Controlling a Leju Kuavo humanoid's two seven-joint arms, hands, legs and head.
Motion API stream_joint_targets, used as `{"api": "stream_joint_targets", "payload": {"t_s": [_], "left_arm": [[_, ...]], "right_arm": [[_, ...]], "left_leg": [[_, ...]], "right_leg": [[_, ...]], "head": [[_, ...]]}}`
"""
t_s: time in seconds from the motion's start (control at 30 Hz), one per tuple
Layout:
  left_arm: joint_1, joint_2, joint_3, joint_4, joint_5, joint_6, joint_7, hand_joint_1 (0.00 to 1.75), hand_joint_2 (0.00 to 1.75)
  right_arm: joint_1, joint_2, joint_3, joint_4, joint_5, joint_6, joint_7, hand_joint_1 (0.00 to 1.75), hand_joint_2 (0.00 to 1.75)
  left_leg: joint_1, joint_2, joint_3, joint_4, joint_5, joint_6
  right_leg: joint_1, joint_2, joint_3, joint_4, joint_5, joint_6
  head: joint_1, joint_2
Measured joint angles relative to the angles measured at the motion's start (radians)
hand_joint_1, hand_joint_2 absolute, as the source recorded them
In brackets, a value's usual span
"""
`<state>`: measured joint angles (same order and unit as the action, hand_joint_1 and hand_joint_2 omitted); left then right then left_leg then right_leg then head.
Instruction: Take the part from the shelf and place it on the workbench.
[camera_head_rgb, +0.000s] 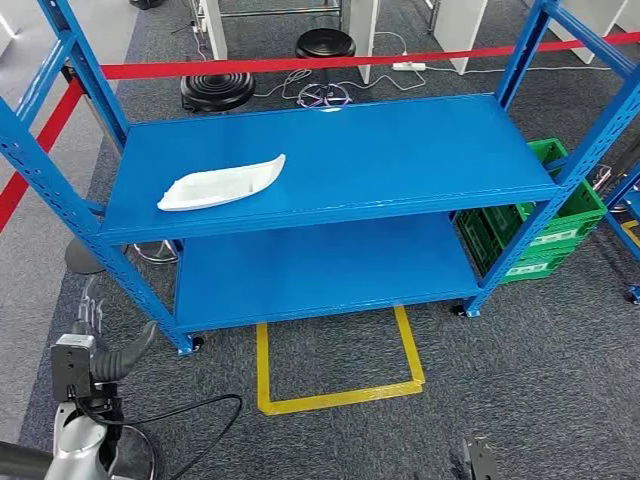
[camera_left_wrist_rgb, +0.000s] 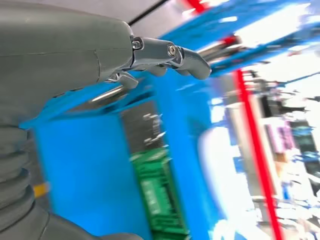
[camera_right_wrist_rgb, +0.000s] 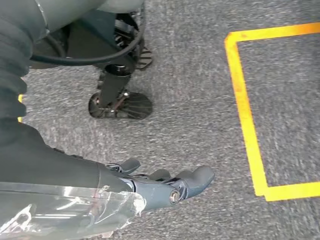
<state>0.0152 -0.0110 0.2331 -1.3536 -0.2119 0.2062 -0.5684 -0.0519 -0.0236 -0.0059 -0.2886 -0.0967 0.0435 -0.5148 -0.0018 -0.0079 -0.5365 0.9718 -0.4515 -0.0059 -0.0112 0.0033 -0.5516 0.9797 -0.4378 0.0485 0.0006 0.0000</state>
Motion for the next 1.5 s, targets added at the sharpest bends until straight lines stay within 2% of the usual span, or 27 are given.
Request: {"api": "stream_joint_targets", "payload": {"t_s": [0.17,0.27,0.33,0.4,0.43,0.47,0.5,0.53,0.57,0.6,0.63,0.77,0.83,0.9,0.93,0.97,1.0,1.07,1.1,1.13,1.2,1.27,1.3,1.37,1.43,1.47,1.5], "left_arm": [[-0.028,0.031,-0.043,-0.076,-0.093,0.023,0.013,0.00,1.75],[-0.057,0.052,-0.078,-0.118,-0.160,0.035,0.031,0.00,1.75],[-0.074,0.058,-0.099,-0.136,-0.199,0.042,0.049,0.00,1.75],[-0.083,0.062,-0.118,-0.145,-0.229,0.048,0.065,0.00,1.75],[-0.084,0.063,-0.128,-0.147,-0.239,0.050,0.071,0.00,1.75],[-0.085,0.064,-0.139,-0.148,-0.248,0.053,0.076,0.00,1.75],[-0.085,0.064,-0.148,-0.149,-0.255,0.056,0.081,0.00,1.75],[-0.085,0.064,-0.157,-0.151,-0.262,0.059,0.087,0.00,1.75],[-0.086,0.064,-0.165,-0.153,-0.270,0.064,0.095,0.00,1.75],[-0.089,0.066,-0.172,-0.155,-0.279,0.069,0.103,0.00,1.75],[-0.092,0.068,-0.177,-0.157,-0.288,0.075,0.111,0.00,1.75],[-0.100,0.074,-0.196,-0.161,-0.310,0.083,0.138,0.00,1.75],[-0.104,0.078,-0.201,-0.164,-0.314,0.086,0.143,0.00,1.75],[-0.106,0.079,-0.205,-0.165,-0.315,0.088,0.147,0.00,1.75],[-0.104,0.080,-0.207,-0.165,-0.315,0.089,0.149,0.00,1.75],[-0.103,0.080,-0.208,-0.165,-0.316,0.089,0.151,0.00,1.75],[-0.102,0.080,-0.209,-0.165,-0.316,0.089,0.152,0.00,1.75],[-0.102,0.082,-0.210,-0.165,-0.316,0.090,0.153,0.00,1.75],[-0.102,0.083,-0.211,-0.165,-0.316,0.090,0.153,0.00,1.75],[-0.103,0.083,-0.212,-0.165,-0.316,0.090,0.153,0.00,1.75],[-0.104,0.084,-0.212,-0.167,-0.316,0.091,0.154,0.00,1.75],[-0.103,0.084,-0.213,-0.168,-0.319,0.092,0.156,0.00,1.75],[-0.103,0.084,-0.213,-0.170,-0.323,0.093,0.157,0.00,1.75],[-0.102,0.084,-0.214,-0.172,-0.331,0.097,0.161,0.00,1.75],[-0.098,0.084,-0.220,-0.173,-0.338,0.098,0.166,0.00,1.75],[-0.095,0.084,-0.223,-0.173,-0.343,0.098,0.169,0.00,1.75],[-0.093,0.084,-0.226,-0.173,-0.348,0.098,0.172,0.00,1.75]], "right_arm": [[0.000,0.011,-0.003,0.013,0.054,-0.024,0.026,0.00,1.75],[0.000,0.016,-0.004,0.022,0.097,-0.051,0.054,0.00,1.75],[0.001,0.018,-0.004,0.029,0.122,-0.068,0.072,0.00,1.75],[0.004,0.021,-0.004,0.036,0.137,-0.079,0.088,0.00,1.75],[0.006,0.022,-0.004,0.040,0.142,-0.083,0.096,0.00,1.75],[0.009,0.023,-0.004,0.043,0.146,-0.086,0.103,0.00,1.75],[0.011,0.023,-0.004,0.046,0.149,-0.089,0.109,0.00,1.75],[0.012,0.023,-0.004,0.048,0.154,-0.091,0.115,0.00,1.75],[0.013,0.025,-0.004,0.051,0.158,-0.092,0.120,0.00,1.75],[0.013,0.029,-0.004,0.054,0.162,-0.094,0.125,0.00,1.75],[0.013,0.033,-0.004,0.058,0.166,-0.096,0.130,0.00,1.75],[0.022,0.039,-0.004,0.067,0.175,-0.104,0.147,0.00,1.75],[0.022,0.039,-0.004,0.068,0.178,-0.106,0.150,0.00,1.75],[0.022,0.039,-0.004,0.071,0.180,-0.108,0.152,0.00,1.75],[0.023,0.039,-0.004,0.072,0.181,-0.108,0.153,0.00,1.75],[0.023,0.039,-0.004,0.073,0.182,-0.108,0.155,0.00,1.75],[0.024,0.039,-0.004,0.074,0.183,-0.109,0.155,0.00,1.75],[0.025,0.039,-0.004,0.075,0.183,-0.109,0.156,0.00,1.75],[0.024,0.039,-0.004,0.075,0.183,-0.109,0.156,0.00,1.75],[0.022,0.039,-0.004,0.076,0.183,-0.109,0.156,0.00,1.75],[0.020,0.039,-0.004,0.077,0.184,-0.110,0.158,0.00,1.75],[0.020,0.040,-0.004,0.078,0.186,-0.110,0.161,0.00,1.75],[0.019,0.040,-0.004,0.079,0.187,-0.110,0.163,0.00,1.75],[0.017,0.040,-0.004,0.080,0.188,-0.110,0.166,0.00,1.75],[0.019,0.041,-0.004,0.081,0.190,-0.110,0.170,0.00,1.75],[0.021,0.041,-0.004,0.082,0.191,-0.110,0.172,0.00,1.75],[0.023,0.041,-0.004,0.082,0.192,-0.111,0.174,0.00,1.75]], "left_leg": [[-0.003,0.000,-0.006,0.005,-0.001,0.006],[0.001,0.000,-0.003,-0.007,0.006,0.019],[0.006,0.001,0.001,-0.015,0.009,0.027],[0.006,0.001,0.002,-0.015,0.007,0.029],[0.006,0.000,0.003,-0.015,0.005,0.029],[0.007,-0.002,0.006,-0.014,0.002,0.026],[0.009,-0.003,0.010,-0.013,-0.002,0.021],[0.013,-0.005,0.016,-0.010,-0.008,0.015],[0.013,-0.006,0.019,-0.006,-0.016,0.007],[0.013,-0.007,0.020,0.000,-0.023,0.000],[0.012,-0.008,0.020,0.004,-0.027,-0.007],[0.012,-0.009,0.017,0.012,-0.041,-0.023],[0.013,-0.005,-0.021,0.088,-0.080,-0.031],[0.013,-0.004,-0.108,0.235,-0.133,-0.034],[0.013,-0.003,-0.148,0.294,-0.144,-0.034],[0.012,-0.003,-0.173,0.320,-0.133,-0.032],[0.012,-0.003,-0.177,0.305,-0.099,-0.029],[0.011,-0.001,-0.140,0.184,0.001,-0.019],[0.009,0.001,-0.115,0.121,0.034,-0.015],[0.007,0.003,-0.096,0.074,0.047,-0.012],[0.003,0.003,-0.081,0.040,0.034,-0.006],[0.006,-0.001,-0.071,0.032,0.027,0.005],[0.007,-0.002,-0.064,0.030,0.024,0.011],[0.008,-0.002,-0.052,0.029,0.017,0.021],[0.005,-0.002,-0.044,0.029,0.008,0.027],[0.003,-0.004,-0.038,0.029,0.003,0.028],[0.002,-0.005,-0.030,0.029,-0.003,0.028]], "right_leg": [[-0.004,-0.001,-0.003,-0.001,0.004,0.006],[-0.004,-0.001,-0.012,0.011,-0.005,0.013],[-0.004,0.000,-0.057,0.096,-0.050,0.017],[-0.005,0.000,-0.132,0.243,-0.109,0.020],[-0.006,0.000,-0.161,0.294,-0.121,0.022],[-0.007,0.000,-0.171,0.307,-0.112,0.023],[-0.008,0.000,-0.160,0.276,-0.083,0.025],[-0.010,0.000,-0.129,0.209,-0.042,0.027],[-0.012,0.001,-0.095,0.138,-0.013,0.031],[-0.013,0.004,-0.066,0.082,0.005,0.029],[-0.014,0.006,-0.049,0.050,0.009,0.024],[-0.011,0.008,-0.043,0.046,-0.009,-0.015],[-0.013,0.008,-0.036,0.045,-0.015,-0.029],[-0.011,0.008,-0.031,0.044,-0.022,-0.037],[-0.010,0.007,-0.027,0.045,-0.027,-0.038],[-0.010,0.007,-0.021,0.045,-0.032,-0.038],[-0.010,0.008,-0.012,0.045,-0.038,-0.037],[-0.009,0.009,0.009,0.044,-0.054,-0.032],[-0.007,0.010,0.018,0.044,-0.062,-0.027],[-0.006,0.010,0.021,0.044,-0.069,-0.021],[-0.003,0.008,0.029,0.042,-0.072,-0.007],[-0.005,0.005,0.036,0.042,-0.075,0.008],[-0.005,0.003,0.029,0.058,-0.086,0.012],[-0.005,0.002,-0.027,0.158,-0.133,0.017],[-0.004,0.002,-0.113,0.289,-0.178,0.018],[-0.003,0.002,-0.142,0.321,-0.178,0.018],[-0.001,0.002,-0.152,0.314,-0.157,0.015]], "head": [[0.000,0.000],[0.001,0.000],[0.004,0.000],[0.006,0.000],[0.006,0.000],[0.006,0.000],[0.006,0.000],[0.006,0.000],[0.007,0.000],[0.009,0.000],[0.009,0.000],[-0.001,0.000],[-0.005,0.000],[-0.008,0.000],[-0.008,0.000],[-0.008,0.000],[-0.008,0.000],[-0.008,0.000],[-0.008,0.000],[-0.008,0.000],[-0.006,0.000],[-0.003,0.000],[-0.002,0.000],[0.002,0.000],[0.004,0.000],[0.004,0.000],[0.005,0.000]]}}
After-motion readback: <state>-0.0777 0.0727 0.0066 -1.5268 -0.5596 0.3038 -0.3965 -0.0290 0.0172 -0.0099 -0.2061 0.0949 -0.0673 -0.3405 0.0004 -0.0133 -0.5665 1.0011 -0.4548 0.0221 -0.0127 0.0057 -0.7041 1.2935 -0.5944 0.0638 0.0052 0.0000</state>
